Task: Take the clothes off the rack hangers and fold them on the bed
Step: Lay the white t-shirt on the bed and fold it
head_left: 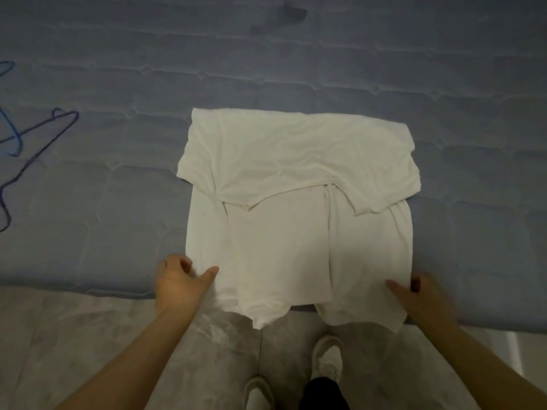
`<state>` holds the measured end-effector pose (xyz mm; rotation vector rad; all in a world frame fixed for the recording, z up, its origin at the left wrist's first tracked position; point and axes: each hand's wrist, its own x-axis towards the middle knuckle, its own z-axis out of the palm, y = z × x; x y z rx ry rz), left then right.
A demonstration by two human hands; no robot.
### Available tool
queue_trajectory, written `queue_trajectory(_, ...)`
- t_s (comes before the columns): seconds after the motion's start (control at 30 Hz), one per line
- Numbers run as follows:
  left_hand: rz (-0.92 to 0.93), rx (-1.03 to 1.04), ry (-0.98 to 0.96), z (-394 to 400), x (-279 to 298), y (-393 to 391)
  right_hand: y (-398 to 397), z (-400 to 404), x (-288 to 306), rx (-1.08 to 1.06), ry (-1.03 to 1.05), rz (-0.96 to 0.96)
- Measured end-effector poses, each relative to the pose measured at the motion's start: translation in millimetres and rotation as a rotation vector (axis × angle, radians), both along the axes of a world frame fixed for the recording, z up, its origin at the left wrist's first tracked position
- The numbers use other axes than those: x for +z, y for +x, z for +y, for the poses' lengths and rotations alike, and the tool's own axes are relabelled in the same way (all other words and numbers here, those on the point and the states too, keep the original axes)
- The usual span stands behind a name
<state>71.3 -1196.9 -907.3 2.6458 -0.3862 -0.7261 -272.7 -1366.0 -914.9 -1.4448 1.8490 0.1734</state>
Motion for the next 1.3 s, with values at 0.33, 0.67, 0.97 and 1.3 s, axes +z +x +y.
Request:
queue_trajectory(0.33, -0.019, 0.227, -0.287, 27, -5, 1, 4, 15, 18, -0.105, -0.120, -0.067)
queue_trajectory(0.67, -0.191, 0.180, -0.197, 42, 11, 60, -22, 15, 34, -0.183, -0.271, 0.020)
queue_trajectory(0.97, 0.060, 0.189, -0.201, 46, 3, 41, -17, 15, 24, -0.359, 0.013, -0.095)
queue_trajectory(1.3, 0.199, 0.210, -0.026, 45, 35, 48, -21, 7, 53, -0.262, -0.066, -0.031)
